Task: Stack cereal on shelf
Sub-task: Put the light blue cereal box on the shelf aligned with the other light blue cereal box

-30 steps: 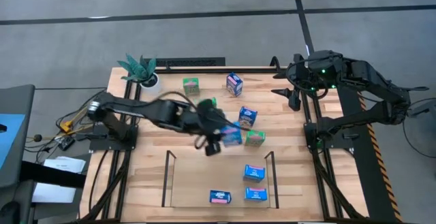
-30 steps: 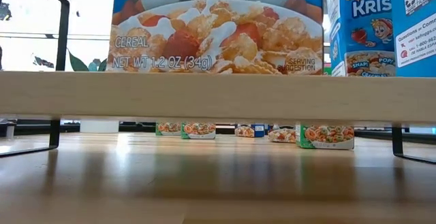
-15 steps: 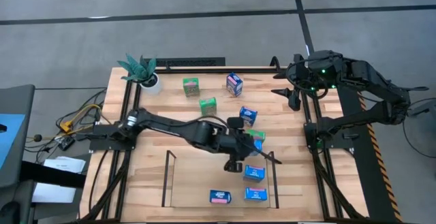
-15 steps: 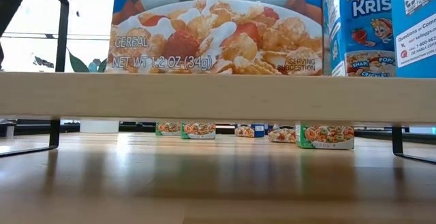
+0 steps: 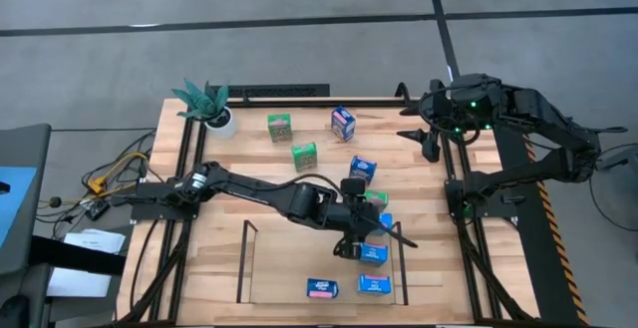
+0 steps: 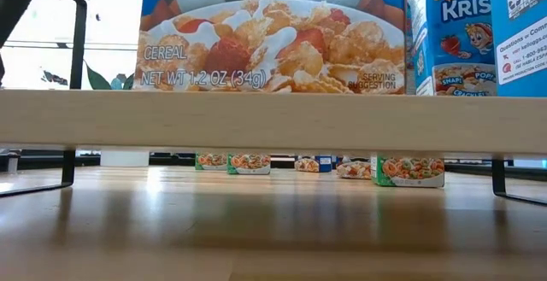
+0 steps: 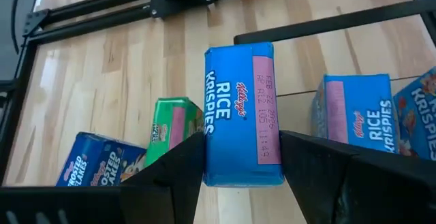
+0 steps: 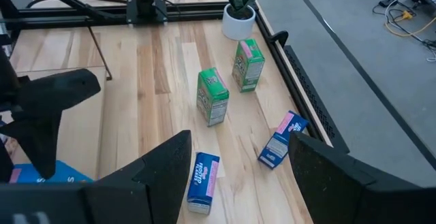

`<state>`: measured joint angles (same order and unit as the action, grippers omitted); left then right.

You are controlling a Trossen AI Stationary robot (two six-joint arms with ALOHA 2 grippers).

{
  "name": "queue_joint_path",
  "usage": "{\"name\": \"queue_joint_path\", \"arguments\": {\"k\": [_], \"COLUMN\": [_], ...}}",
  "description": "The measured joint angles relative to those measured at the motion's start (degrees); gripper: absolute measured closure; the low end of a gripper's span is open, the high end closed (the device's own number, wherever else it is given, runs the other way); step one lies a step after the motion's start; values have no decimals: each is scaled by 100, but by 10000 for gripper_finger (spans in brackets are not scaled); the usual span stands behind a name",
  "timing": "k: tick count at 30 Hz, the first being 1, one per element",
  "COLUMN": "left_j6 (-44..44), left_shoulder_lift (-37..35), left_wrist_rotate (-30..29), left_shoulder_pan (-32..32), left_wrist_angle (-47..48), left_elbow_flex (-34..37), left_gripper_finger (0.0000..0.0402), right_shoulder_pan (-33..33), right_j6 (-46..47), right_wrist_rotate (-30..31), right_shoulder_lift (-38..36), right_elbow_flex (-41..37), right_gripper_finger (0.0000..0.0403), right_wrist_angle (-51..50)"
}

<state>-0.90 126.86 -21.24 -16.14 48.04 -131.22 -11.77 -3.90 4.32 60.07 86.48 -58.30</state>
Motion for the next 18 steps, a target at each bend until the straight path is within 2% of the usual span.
{"name": "queue_joint_path", "arguments": {"k": [18], "left_j6": [476], "left_shoulder_lift": [281], "left_wrist_rotate": [158], "left_shoulder_pan": [2], "left_wrist_angle": [-264], "left_elbow_flex": [25], "left_gripper_finger": [229], "right_shoulder_pan": [0], "right_j6": [44], "right_wrist_rotate": [-7], "right_shoulder_lift": [2], "right_elbow_flex": [0], "right_gripper_finger": [132], "right_wrist_angle": [-171]}}
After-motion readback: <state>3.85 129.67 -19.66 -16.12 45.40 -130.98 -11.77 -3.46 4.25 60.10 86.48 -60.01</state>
